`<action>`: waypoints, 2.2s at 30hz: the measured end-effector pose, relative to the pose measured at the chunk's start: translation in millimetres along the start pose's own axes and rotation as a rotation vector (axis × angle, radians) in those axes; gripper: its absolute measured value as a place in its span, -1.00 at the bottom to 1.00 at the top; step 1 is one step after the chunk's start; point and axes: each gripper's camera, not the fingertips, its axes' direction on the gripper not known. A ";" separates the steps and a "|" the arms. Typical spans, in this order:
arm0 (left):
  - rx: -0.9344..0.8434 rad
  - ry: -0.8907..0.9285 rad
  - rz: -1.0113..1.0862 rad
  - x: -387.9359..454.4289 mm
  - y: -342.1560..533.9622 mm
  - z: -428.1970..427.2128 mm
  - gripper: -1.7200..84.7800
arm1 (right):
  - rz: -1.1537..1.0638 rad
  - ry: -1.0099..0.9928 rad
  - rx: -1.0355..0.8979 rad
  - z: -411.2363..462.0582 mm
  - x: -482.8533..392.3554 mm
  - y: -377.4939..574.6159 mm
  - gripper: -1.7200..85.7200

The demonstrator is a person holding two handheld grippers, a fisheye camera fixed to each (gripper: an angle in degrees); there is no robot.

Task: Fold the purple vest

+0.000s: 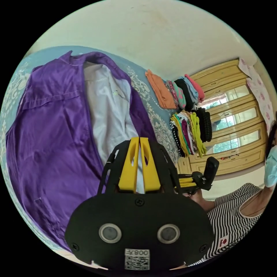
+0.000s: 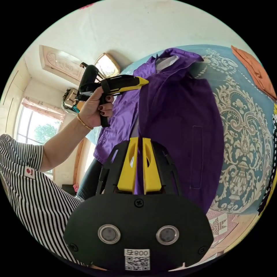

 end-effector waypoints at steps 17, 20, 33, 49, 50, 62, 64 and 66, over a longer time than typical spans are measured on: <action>-0.160 -0.610 0.459 123.7 -181.8 207.8 -0.73 | 0.049 -0.053 -0.179 83.1 22.7 -29.4 -0.89; -0.210 -0.724 0.449 103.9 -200.1 236.4 -0.74 | 0.048 -0.057 -0.179 86.4 25.1 -32.9 -0.89; -0.064 -0.197 0.267 -2.5 -231.7 164.5 -0.90 | 0.105 -0.119 -0.110 62.4 52.7 -39.3 -0.90; 0.267 0.403 -0.277 -349.6 -112.2 30.0 -0.86 | -0.013 0.017 -0.202 106.9 16.3 -87.0 -0.90; 0.250 0.387 -0.254 -349.2 -110.4 26.8 -0.85 | -0.010 0.012 -0.198 108.1 16.4 -88.1 -0.90; 0.093 0.158 -0.103 -332.6 -29.0 -1.2 -0.75 | 0.015 -0.023 -0.117 65.6 23.0 -96.6 -0.85; 0.112 0.150 -0.098 -328.0 3.4 -12.0 -0.75 | 0.043 -0.008 -0.107 57.9 32.2 -97.4 -0.83; 0.093 0.128 -0.093 -322.7 26.8 -15.8 -0.75 | 0.063 -0.033 -0.123 59.8 39.7 -100.5 -0.81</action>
